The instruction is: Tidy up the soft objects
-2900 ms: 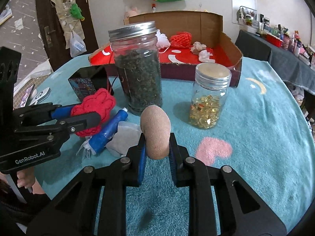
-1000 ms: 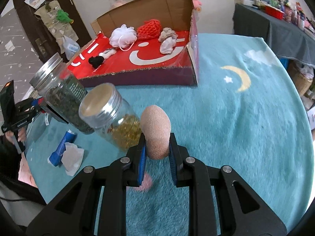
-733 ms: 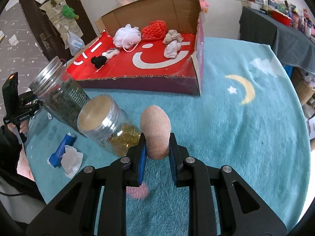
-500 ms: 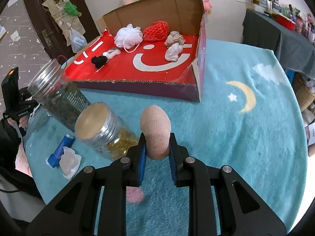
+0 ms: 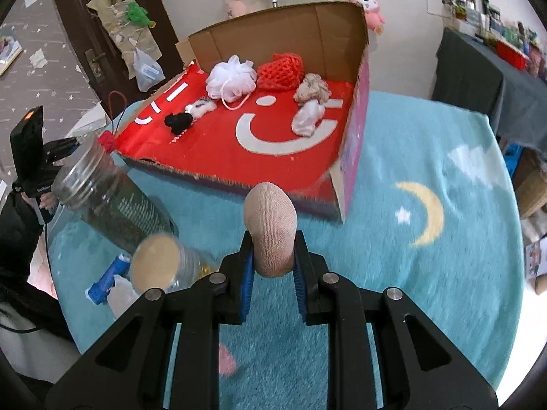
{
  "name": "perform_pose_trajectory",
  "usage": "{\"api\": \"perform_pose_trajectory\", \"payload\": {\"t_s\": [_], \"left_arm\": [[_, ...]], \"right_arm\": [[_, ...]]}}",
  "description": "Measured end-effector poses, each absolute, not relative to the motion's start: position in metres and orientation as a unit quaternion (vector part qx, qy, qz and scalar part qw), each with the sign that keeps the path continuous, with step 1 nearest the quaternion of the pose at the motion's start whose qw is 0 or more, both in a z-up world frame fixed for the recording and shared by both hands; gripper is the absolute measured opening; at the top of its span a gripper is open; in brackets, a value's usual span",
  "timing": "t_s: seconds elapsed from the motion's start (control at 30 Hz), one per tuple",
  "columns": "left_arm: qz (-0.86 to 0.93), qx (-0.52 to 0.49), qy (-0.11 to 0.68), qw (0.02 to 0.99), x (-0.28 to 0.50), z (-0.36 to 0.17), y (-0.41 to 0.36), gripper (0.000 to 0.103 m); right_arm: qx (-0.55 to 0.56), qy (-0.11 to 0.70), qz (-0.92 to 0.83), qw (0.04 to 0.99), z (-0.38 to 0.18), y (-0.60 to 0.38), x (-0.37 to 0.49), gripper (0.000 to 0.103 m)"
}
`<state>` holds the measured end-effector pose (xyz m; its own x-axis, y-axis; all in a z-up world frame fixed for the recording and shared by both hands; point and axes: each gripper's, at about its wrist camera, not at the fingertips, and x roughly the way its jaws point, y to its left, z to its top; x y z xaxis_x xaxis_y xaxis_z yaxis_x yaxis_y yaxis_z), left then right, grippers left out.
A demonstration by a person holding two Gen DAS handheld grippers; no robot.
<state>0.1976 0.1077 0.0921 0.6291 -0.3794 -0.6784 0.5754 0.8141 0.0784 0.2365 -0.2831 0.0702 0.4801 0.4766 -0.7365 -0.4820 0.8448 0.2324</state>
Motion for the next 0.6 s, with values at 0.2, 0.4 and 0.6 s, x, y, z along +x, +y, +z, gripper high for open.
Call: {"api": "perform_pose_trajectory", "payload": {"t_s": [0.2,0.4,0.6], "left_arm": [[-0.293,0.119,0.331,0.889,0.213,0.11,0.09,0.033],[-0.281,0.089,0.368,0.882,0.254,0.125,0.051,0.033],[-0.273,0.051,0.419,0.864,0.307,0.121,0.007,0.033]], "right_arm": [[-0.011,0.416,0.305,0.857,0.09,-0.268,0.254,0.019],[-0.033,0.419,0.318,0.85,0.107,-0.234,0.285,0.019],[-0.056,0.452,0.296,0.84,0.108,-0.191,0.334,0.019]]}}
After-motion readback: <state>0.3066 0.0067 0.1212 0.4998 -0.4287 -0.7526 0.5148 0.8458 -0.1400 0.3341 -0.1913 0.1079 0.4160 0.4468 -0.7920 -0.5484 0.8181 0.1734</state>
